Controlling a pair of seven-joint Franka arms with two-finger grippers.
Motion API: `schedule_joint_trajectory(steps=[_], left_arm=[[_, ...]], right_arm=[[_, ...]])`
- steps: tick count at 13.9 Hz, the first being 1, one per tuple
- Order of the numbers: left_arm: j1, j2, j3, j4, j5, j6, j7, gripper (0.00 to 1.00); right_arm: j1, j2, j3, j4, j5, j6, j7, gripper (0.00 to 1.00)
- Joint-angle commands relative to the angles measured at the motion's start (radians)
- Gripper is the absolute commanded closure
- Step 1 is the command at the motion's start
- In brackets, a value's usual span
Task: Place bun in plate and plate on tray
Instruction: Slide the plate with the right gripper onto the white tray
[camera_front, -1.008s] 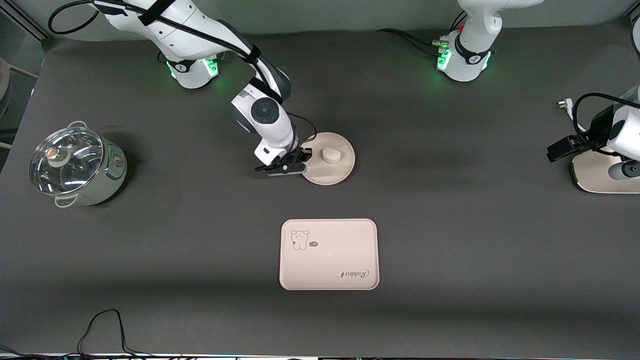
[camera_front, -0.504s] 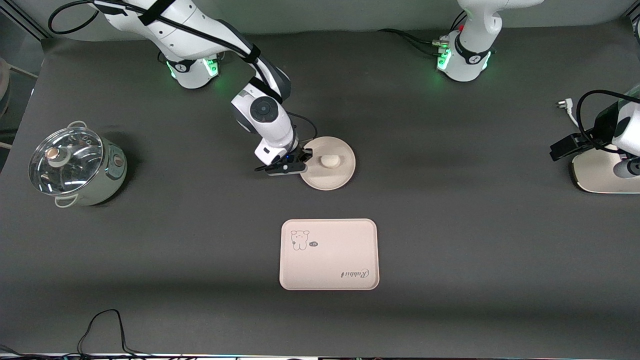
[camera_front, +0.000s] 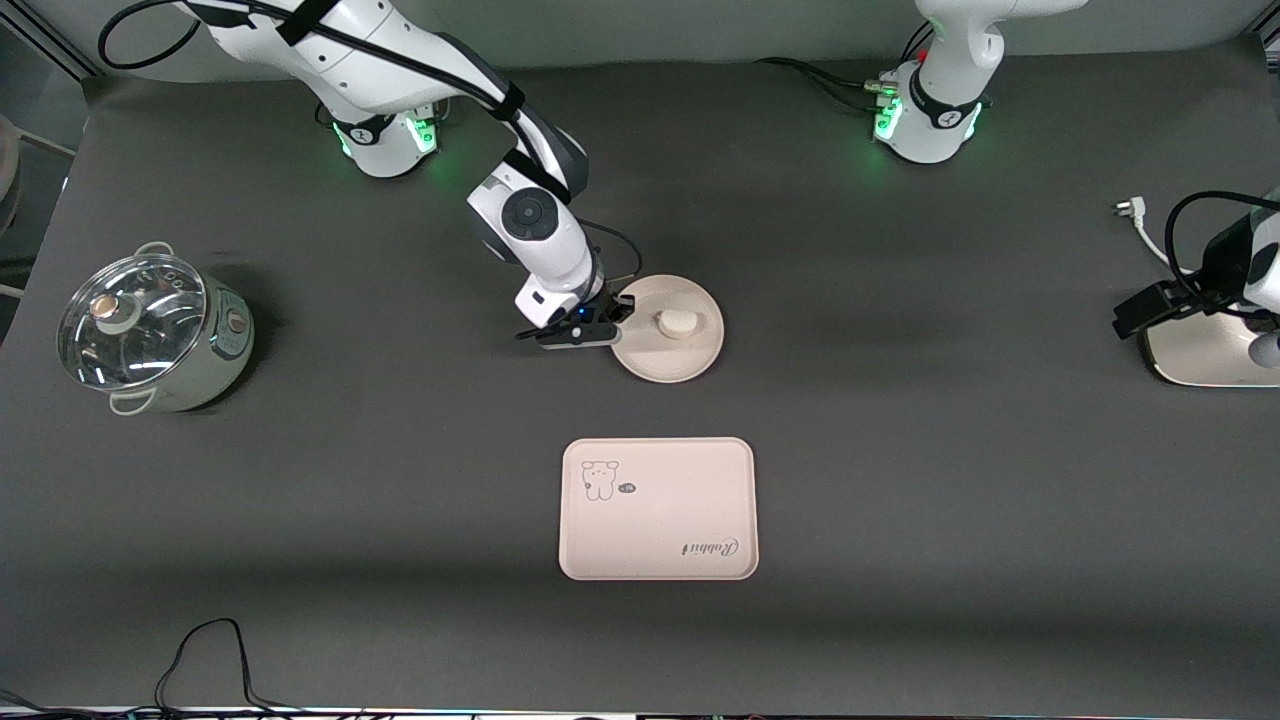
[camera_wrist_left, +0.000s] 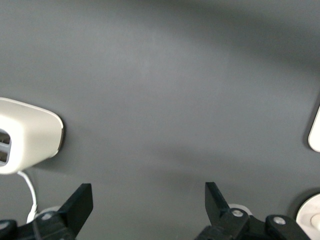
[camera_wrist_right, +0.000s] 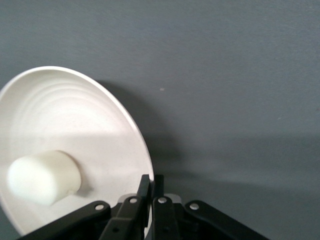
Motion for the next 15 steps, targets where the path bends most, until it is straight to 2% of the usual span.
schedule_joint_trajectory(steps=[1, 3, 6, 8, 11, 13, 15], left_arm=[[-0.006, 0.016, 0.006, 0.028, 0.008, 0.007, -0.003, 0.0], [-0.003, 0.016, 0.009, 0.028, 0.008, 0.006, 0.001, 0.0], [0.019, 0.017, 0.009, 0.028, 0.007, 0.01, 0.007, 0.0], [0.017, 0.017, 0.008, 0.028, 0.008, 0.007, 0.004, 0.0], [0.015, 0.027, 0.008, 0.027, 0.007, 0.012, 0.0, 0.0], [0.011, 0.027, 0.006, 0.027, 0.007, 0.009, -0.002, 0.0], [0.012, 0.025, 0.006, 0.027, 0.008, 0.006, -0.002, 0.0]], right_arm=[[-0.008, -0.058, 0.028, 0.034, 0.052, -0.094, 0.011, 1.0], [-0.009, -0.084, 0.032, 0.079, 0.126, -0.171, -0.018, 1.0], [-0.023, -0.107, 0.019, 0.152, 0.267, -0.194, -0.134, 1.0], [-0.061, -0.083, 0.014, 0.249, 0.267, -0.221, -0.159, 1.0], [-0.113, -0.021, 0.003, 0.482, 0.252, -0.373, -0.207, 1.0], [-0.115, 0.047, -0.052, 0.617, 0.25, -0.407, -0.211, 1.0], [-0.117, 0.144, -0.061, 0.707, 0.237, -0.406, -0.21, 1.0]])
